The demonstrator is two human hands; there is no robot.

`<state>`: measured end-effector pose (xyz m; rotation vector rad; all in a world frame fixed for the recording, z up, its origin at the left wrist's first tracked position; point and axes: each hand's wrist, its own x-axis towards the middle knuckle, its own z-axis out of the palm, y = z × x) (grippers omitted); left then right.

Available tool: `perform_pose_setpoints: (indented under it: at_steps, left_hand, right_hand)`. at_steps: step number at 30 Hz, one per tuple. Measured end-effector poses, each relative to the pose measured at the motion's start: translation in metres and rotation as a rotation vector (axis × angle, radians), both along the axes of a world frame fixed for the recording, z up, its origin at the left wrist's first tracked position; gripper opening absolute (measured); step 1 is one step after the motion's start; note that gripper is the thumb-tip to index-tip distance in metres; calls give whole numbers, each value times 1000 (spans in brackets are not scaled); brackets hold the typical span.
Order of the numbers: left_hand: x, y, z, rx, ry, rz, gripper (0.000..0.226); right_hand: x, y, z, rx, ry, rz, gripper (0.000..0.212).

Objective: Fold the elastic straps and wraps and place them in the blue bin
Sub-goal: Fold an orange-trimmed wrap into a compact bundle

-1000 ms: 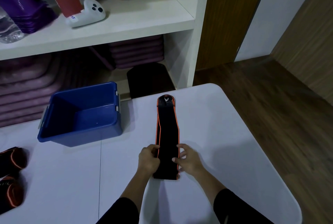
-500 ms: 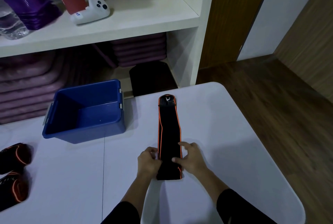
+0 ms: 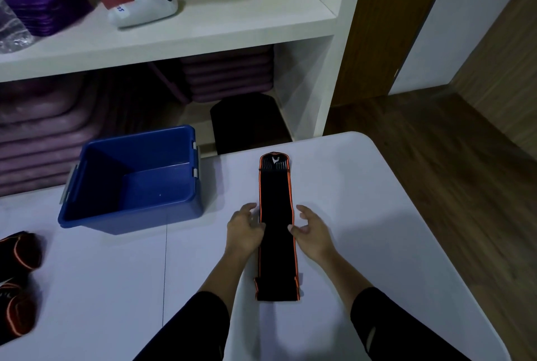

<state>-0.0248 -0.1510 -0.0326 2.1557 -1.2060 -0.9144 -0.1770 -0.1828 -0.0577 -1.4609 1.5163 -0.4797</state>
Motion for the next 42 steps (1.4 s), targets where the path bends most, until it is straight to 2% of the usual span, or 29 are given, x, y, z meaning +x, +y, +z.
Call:
perform_pose_setpoints:
  at_steps: [2,7,10,13,18,23,25,27,29,31,34,36,39,42]
  left_hand:
    - [1,-15,-1,-31,-1,-67,45]
    - [1,-35,-20,79,-43,-207,49]
    - [5,-42,-23,10,-16,-102,43]
    - [15,-58,-24,-33,63,49,42]
    - [16,-84,-21,12,213,38,50]
    - [15,-81,-22,-4,319,35,58]
    - [15,-69,-20,-64,223,30,53]
    - [15,-53,-19,-139,21,-21,43]
    - [13,-28,-13,-182,-1,-72,32]
    - [10,-1,-4,-178,90,-152,22]
    - [10,37,5,-85,231,-254,13]
    - [13,55,5,-6,285,-295,14]
    - [15,73,4,35,206,-439,23]
    - [12,86,-6,-55,-53,-604,35]
  right_hand:
    - [4,-11,2,-12,5,71,49]
    - [13,-27,-2,39,16,127,45]
    - [10,-39,-3,30,-1,37,46]
    - [11,-58,0,21,6,59,56]
    - [27,-86,0,115,-132,116,58]
    - [22,-88,-8,103,-163,77,62]
    - [15,-76,-9,-3,-121,83,57]
    - [8,-58,-8,-176,-74,152,46]
    - [2,-36,-3,-291,-52,248,33]
    - [-5,-12,6,-249,-104,319,29]
    - [-17,20,17,-7,-174,415,28]
    - [-25,35,18,107,-144,502,22]
    - [-32,50,19,53,12,605,30]
    - [-34,65,13,-136,128,664,43]
